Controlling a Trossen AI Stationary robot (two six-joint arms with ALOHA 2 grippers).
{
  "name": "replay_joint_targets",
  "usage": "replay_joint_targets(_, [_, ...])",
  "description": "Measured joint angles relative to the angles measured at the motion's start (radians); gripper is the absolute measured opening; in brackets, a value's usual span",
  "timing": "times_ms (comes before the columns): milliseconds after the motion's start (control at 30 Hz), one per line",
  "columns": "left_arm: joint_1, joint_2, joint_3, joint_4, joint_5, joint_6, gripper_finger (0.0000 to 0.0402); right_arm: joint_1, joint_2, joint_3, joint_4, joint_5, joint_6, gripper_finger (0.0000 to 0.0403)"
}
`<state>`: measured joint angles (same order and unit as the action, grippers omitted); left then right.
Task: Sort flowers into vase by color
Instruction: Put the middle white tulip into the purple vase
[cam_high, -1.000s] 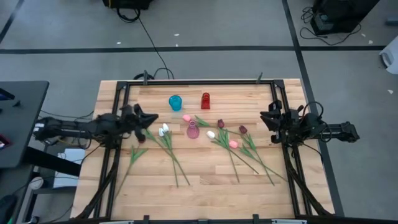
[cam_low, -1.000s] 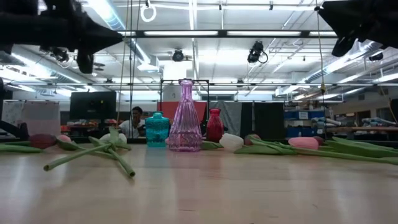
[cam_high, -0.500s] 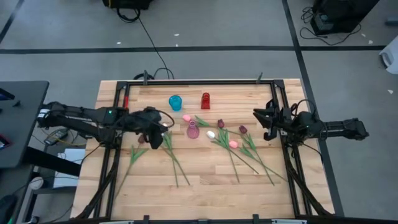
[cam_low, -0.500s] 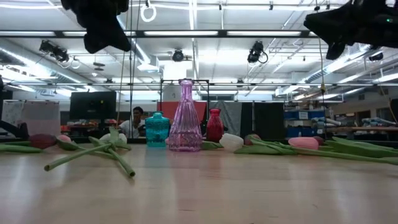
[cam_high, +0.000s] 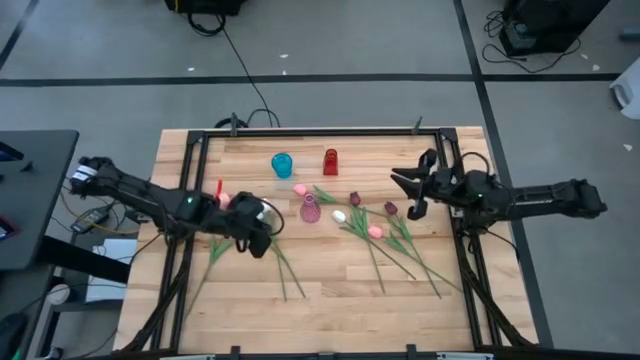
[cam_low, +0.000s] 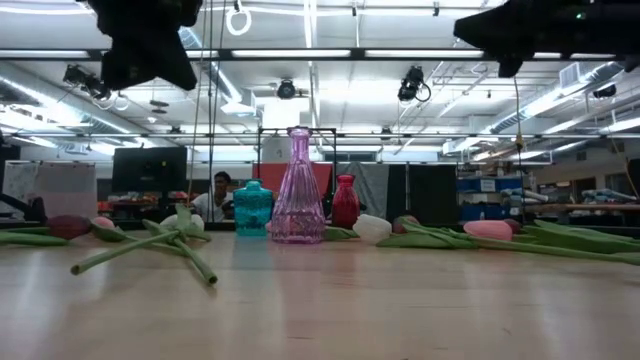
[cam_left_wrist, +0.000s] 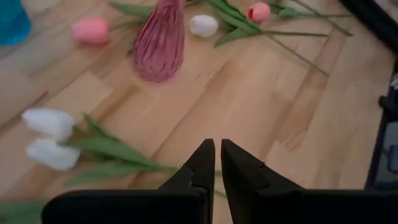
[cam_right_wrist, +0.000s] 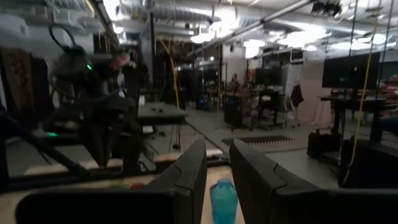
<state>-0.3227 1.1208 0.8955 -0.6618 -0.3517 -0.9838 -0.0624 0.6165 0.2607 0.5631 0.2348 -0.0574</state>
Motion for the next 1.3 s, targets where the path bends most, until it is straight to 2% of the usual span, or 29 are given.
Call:
replay_joint_targets(233, [-0.06, 0.068, 0.0, -0.065, -0.018, -0.218, 0.0035, 0.0, 0.129, 0.003, 0.16, 0.024, -0.058, 0.0087])
replay_joint_targets(600, [-0.025, 0.265, 0.0, -0.067, -0.014, -0.306, 0.0035, -0.016, 0.143, 0.003, 0.184, 0.057, -0.182, 0.0142])
replay_joint_targets(833, [0.023, 0.37, 0.0, -0.014, 0.121, -0.401, 0.0035, -0.066, 0.145, 0.003, 0.158, 0.107, -0.183, 0.0166])
replay_joint_targets(1067, [0.026, 0.423, 0.0, 0.053, 0.13, -0.468, 0.0037, -0.079, 0.145, 0.003, 0.131, 0.084, -0.182, 0.0168])
replay_joint_targets(1167, [0.031, 0.423, 0.0, 0.053, 0.129, -0.469, 0.0051, -0.079, 0.145, 0.003, 0.129, 0.076, -0.182, 0.0168])
replay_joint_targets(1300, [0.038, 0.423, 0.0, 0.049, 0.129, -0.469, 0.0098, -0.079, 0.145, 0.003, 0.12, 0.077, -0.182, 0.0168])
